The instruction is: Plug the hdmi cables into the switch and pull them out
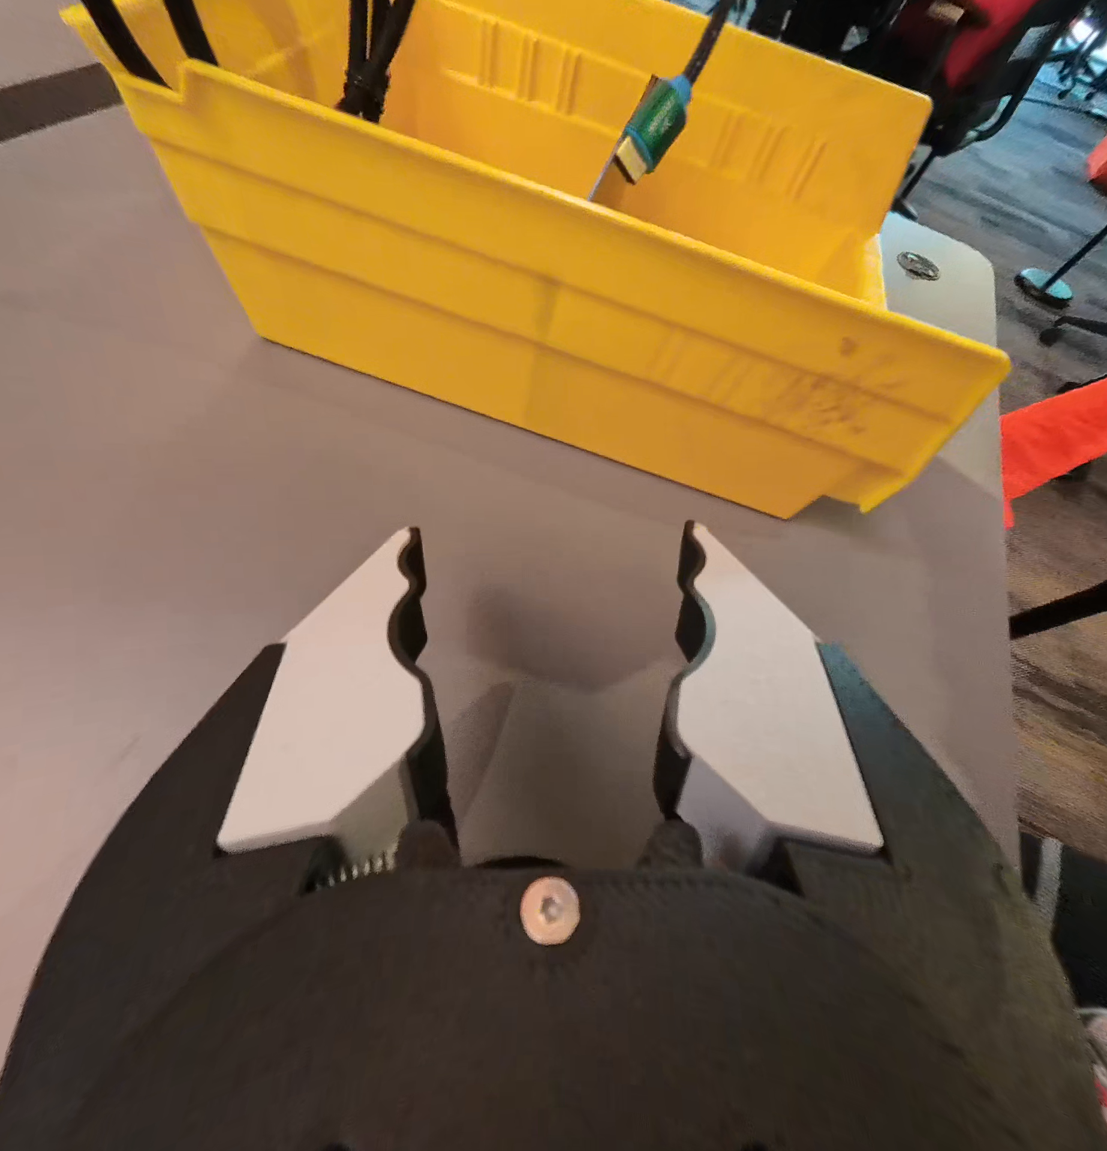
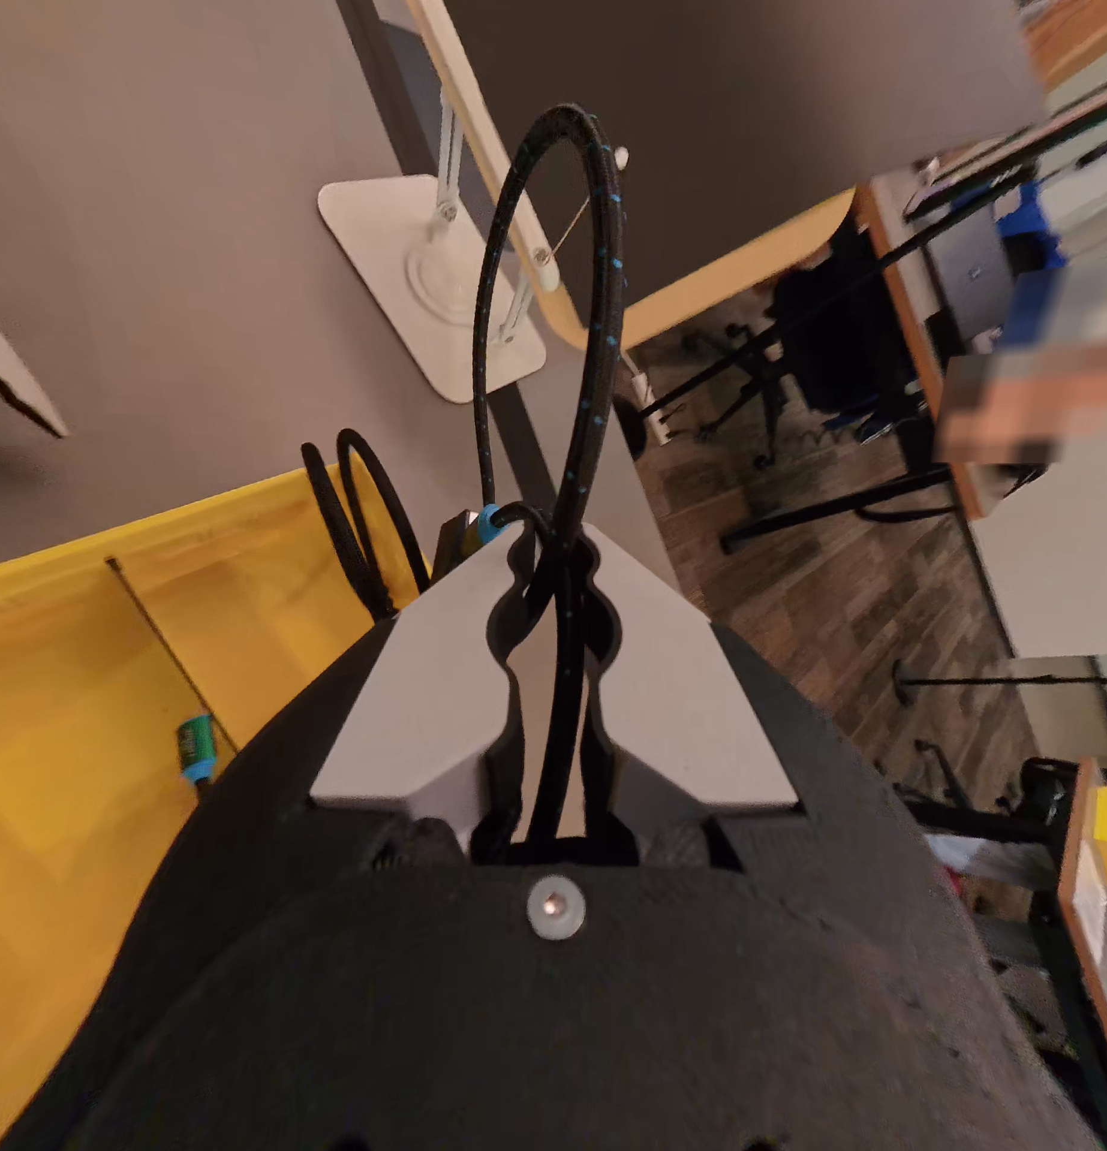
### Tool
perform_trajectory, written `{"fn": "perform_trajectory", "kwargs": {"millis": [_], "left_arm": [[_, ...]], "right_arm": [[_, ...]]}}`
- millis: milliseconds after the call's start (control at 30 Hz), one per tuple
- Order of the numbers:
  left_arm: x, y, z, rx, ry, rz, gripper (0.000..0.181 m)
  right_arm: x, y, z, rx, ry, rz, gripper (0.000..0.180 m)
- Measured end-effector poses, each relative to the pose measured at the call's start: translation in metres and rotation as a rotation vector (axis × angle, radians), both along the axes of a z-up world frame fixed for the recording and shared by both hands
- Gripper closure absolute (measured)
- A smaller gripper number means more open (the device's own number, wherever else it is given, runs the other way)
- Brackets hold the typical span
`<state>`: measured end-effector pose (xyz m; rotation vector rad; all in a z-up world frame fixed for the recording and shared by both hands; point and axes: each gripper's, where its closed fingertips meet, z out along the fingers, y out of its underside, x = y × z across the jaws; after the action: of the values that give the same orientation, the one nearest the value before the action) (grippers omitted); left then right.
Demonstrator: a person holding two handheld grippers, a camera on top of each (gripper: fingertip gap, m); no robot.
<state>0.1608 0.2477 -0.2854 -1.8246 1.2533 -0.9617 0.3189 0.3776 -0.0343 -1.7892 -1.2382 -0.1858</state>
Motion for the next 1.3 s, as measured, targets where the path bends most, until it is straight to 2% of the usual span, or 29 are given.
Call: {"fn": "perform_trajectory", "kwargs": {"millis": [200,333,500,700,800,1033,1167,1300], "left_arm": [[-0.006,-0.001,0.006,-0.025,-0.065,-0.002,0.104],[-0.004,-0.004,0.006,0.014,-0.059,-0.017,0.107],[-0.004,-0.004,0.008,-0.005,-0.076,-0.024,0.109],[-0.005,-0.005,0.009,0.002,-0.087,-0.024,0.11],[-0.005,-0.005,0.01,0.0,-0.09,-0.028,0.11],[-0.004,-0.006,0.01,0.003,-0.095,-0.032,0.111],[-0.004,-0.006,0.01,0.003,-0.096,-0.036,0.111],[-0.004,-0.007,0.011,0.002,-0.099,-0.039,0.112]], "right_arm": [[-0.003,0.021,0.01,0.256,0.039,-0.011,0.166],[0.005,0.029,0.012,0.328,0.143,-0.065,0.166],[0.024,0.043,0.016,0.326,0.324,-0.17,0.167],[0.036,0.056,0.009,0.235,0.613,-0.261,0.17],[0.034,0.057,0.012,0.291,0.716,-0.272,0.172],[-0.001,0.06,-0.031,0.288,0.771,-0.238,0.167],[-0.03,0.051,-0.06,0.203,0.692,-0.127,0.164],[-0.032,0.047,-0.087,0.083,0.708,-0.128,0.158]]}}
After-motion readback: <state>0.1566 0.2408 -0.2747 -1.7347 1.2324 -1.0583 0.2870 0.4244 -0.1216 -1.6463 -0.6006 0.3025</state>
